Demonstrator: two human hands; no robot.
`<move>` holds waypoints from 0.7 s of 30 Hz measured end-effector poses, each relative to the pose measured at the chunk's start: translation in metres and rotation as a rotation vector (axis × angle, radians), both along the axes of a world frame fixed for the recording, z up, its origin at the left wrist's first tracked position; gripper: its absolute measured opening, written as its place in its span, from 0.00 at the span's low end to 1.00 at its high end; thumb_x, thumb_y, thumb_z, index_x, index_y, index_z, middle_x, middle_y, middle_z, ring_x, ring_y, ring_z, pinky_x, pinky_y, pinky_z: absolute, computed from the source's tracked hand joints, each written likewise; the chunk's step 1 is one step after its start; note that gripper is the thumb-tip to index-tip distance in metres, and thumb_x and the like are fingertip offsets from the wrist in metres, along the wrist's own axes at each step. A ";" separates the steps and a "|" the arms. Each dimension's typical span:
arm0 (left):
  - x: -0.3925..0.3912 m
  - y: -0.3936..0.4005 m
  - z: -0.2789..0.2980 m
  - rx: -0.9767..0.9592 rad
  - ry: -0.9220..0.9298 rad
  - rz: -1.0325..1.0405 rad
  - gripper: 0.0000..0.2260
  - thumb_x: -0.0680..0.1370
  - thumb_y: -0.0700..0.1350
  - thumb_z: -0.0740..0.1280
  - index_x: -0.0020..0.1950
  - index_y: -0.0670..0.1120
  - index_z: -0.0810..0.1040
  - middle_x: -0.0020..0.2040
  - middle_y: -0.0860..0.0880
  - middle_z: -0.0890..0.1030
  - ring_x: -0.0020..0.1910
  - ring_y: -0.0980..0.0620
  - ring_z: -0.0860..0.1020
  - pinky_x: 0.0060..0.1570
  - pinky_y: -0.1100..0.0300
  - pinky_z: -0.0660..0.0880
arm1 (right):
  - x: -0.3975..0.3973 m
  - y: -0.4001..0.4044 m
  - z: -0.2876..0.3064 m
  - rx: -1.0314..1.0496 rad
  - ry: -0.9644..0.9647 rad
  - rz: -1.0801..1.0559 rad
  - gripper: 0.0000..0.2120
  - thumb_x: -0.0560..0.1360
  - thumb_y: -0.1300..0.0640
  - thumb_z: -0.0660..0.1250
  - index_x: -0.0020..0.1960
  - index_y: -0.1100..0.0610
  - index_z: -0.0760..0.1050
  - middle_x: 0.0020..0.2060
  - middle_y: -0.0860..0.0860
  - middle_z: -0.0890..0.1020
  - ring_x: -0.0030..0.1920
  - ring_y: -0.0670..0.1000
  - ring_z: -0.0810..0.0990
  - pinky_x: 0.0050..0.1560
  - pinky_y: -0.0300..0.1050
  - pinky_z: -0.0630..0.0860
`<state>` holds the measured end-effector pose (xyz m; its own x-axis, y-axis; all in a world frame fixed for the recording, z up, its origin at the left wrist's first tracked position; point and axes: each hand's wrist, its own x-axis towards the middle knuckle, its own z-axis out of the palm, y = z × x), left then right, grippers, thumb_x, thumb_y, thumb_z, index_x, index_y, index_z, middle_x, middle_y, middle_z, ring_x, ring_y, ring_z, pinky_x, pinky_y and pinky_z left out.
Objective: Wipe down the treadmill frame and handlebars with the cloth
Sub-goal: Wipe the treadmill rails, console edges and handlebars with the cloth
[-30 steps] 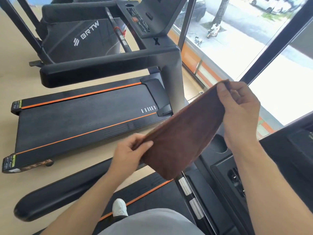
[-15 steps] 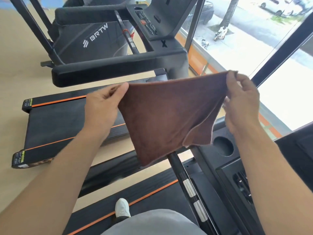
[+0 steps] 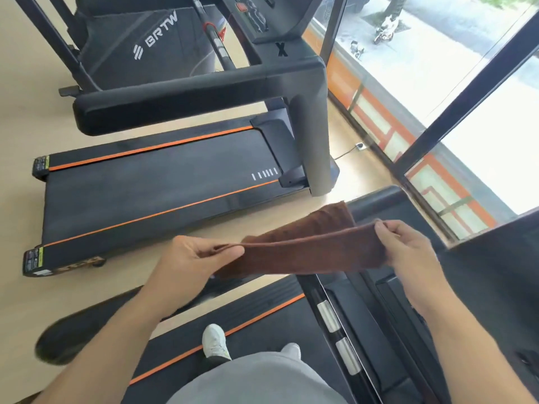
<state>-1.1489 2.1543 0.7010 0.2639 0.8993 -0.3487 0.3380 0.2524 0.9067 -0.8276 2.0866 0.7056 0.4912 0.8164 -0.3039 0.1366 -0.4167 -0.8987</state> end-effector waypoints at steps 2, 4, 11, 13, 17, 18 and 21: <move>0.002 -0.009 -0.016 -0.154 0.002 -0.022 0.05 0.76 0.46 0.74 0.43 0.54 0.89 0.42 0.44 0.88 0.38 0.51 0.83 0.43 0.55 0.82 | 0.002 -0.008 -0.022 -0.179 -0.003 0.093 0.09 0.83 0.56 0.66 0.49 0.58 0.82 0.43 0.56 0.87 0.38 0.47 0.83 0.40 0.39 0.77; 0.006 -0.011 -0.027 -0.202 0.001 -0.019 0.06 0.77 0.45 0.73 0.44 0.53 0.89 0.43 0.45 0.88 0.41 0.47 0.85 0.45 0.50 0.84 | 0.003 -0.008 -0.037 -0.247 -0.061 0.093 0.09 0.82 0.55 0.67 0.48 0.56 0.83 0.45 0.56 0.88 0.42 0.50 0.84 0.45 0.45 0.77; 0.023 0.030 -0.032 -0.008 0.072 0.112 0.06 0.77 0.50 0.74 0.43 0.51 0.88 0.39 0.54 0.87 0.35 0.59 0.81 0.37 0.63 0.77 | -0.003 0.048 -0.012 -0.086 -0.268 0.093 0.06 0.82 0.49 0.66 0.50 0.47 0.81 0.39 0.40 0.85 0.43 0.41 0.82 0.45 0.42 0.76; 0.030 0.056 -0.042 0.088 0.115 0.204 0.06 0.76 0.51 0.74 0.43 0.51 0.88 0.39 0.56 0.87 0.39 0.59 0.82 0.41 0.61 0.76 | -0.001 0.073 -0.012 -0.072 -0.367 0.081 0.08 0.82 0.46 0.65 0.55 0.46 0.80 0.44 0.40 0.83 0.45 0.44 0.80 0.45 0.42 0.73; 0.039 0.098 -0.087 -0.152 0.397 -0.111 0.17 0.74 0.60 0.74 0.53 0.49 0.85 0.49 0.54 0.85 0.47 0.53 0.82 0.44 0.62 0.76 | 0.004 0.104 -0.047 -0.445 -0.684 0.263 0.31 0.75 0.36 0.70 0.72 0.50 0.72 0.64 0.52 0.76 0.63 0.58 0.78 0.60 0.55 0.75; 0.039 0.101 -0.098 -0.285 0.498 -0.254 0.22 0.73 0.65 0.72 0.53 0.49 0.85 0.51 0.52 0.85 0.49 0.52 0.82 0.47 0.59 0.77 | 0.003 0.104 -0.055 -0.516 -0.733 0.268 0.32 0.75 0.35 0.70 0.72 0.51 0.71 0.65 0.53 0.75 0.64 0.59 0.78 0.59 0.56 0.75; 0.031 0.109 -0.116 -0.615 0.481 -0.416 0.27 0.72 0.72 0.66 0.53 0.51 0.86 0.56 0.48 0.85 0.56 0.46 0.81 0.58 0.52 0.76 | -0.007 0.101 -0.063 -0.591 -0.773 0.192 0.31 0.75 0.33 0.68 0.68 0.52 0.69 0.61 0.53 0.81 0.61 0.59 0.81 0.55 0.54 0.75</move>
